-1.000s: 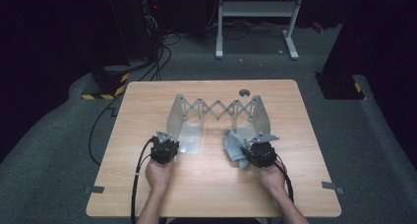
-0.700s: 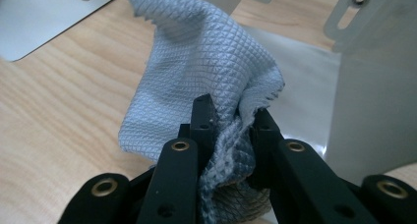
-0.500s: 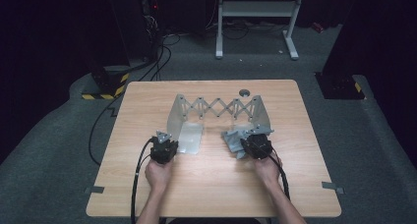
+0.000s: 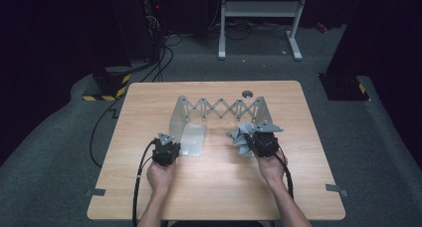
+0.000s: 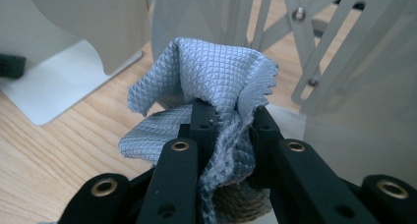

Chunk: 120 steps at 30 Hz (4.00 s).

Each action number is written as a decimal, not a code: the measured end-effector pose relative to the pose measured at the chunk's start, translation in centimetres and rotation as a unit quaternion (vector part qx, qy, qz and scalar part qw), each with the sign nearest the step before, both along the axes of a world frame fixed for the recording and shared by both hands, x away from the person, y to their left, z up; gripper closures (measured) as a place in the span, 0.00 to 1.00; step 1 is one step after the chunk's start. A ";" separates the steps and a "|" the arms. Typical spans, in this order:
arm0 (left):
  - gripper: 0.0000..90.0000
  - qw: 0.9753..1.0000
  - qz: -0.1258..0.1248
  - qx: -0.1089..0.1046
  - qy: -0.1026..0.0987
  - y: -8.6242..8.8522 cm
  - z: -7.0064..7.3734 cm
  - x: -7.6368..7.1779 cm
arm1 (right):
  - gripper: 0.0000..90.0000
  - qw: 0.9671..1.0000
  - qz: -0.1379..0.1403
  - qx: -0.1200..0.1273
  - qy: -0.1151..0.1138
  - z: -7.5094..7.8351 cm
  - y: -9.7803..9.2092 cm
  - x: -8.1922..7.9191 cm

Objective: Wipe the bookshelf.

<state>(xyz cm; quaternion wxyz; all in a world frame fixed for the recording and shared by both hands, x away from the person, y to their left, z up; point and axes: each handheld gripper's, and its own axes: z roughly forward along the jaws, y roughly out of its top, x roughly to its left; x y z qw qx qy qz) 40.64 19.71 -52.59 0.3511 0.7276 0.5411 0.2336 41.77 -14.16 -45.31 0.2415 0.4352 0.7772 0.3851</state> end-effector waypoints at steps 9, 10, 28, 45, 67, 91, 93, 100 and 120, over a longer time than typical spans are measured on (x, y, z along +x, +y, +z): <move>0.95 1.000 -0.002 0.001 0.000 0.0 0.0 0.0 | 0.87 0.999 -0.002 0.018 -0.031 1.9 0.1 -0.2; 0.95 1.000 -0.002 0.000 0.000 -0.1 0.0 0.0 | 0.87 0.999 -0.002 0.019 -0.034 2.1 0.2 -0.2; 0.95 1.000 -0.005 -0.004 0.001 0.0 0.0 -0.1 | 0.87 1.000 -0.007 -0.001 -0.023 1.3 1.5 1.3; 0.95 1.000 -0.005 -0.008 0.001 0.0 0.0 -0.1 | 0.87 0.998 -0.013 -0.022 0.060 -4.3 2.2 3.9; 0.95 1.000 -0.006 -0.009 0.001 0.0 0.0 -0.1 | 0.87 0.999 -0.007 0.033 -0.032 1.7 1.4 2.5; 0.95 1.000 -0.010 -0.012 0.002 0.0 0.0 -0.1 | 0.87 0.998 -0.026 -0.012 0.048 -3.6 2.2 4.9; 0.95 1.000 -0.009 -0.013 0.002 0.0 0.0 -0.1 | 0.87 0.998 -0.027 -0.013 0.053 -4.0 2.3 5.2; 0.95 1.000 -0.010 -0.014 0.002 0.0 0.0 -0.1 | 0.87 0.999 -0.031 0.022 0.039 -2.6 1.6 4.8; 0.95 1.000 -0.014 -0.012 0.002 0.0 0.0 -0.5 | 0.86 0.996 -0.048 0.060 -0.044 4.2 1.4 4.8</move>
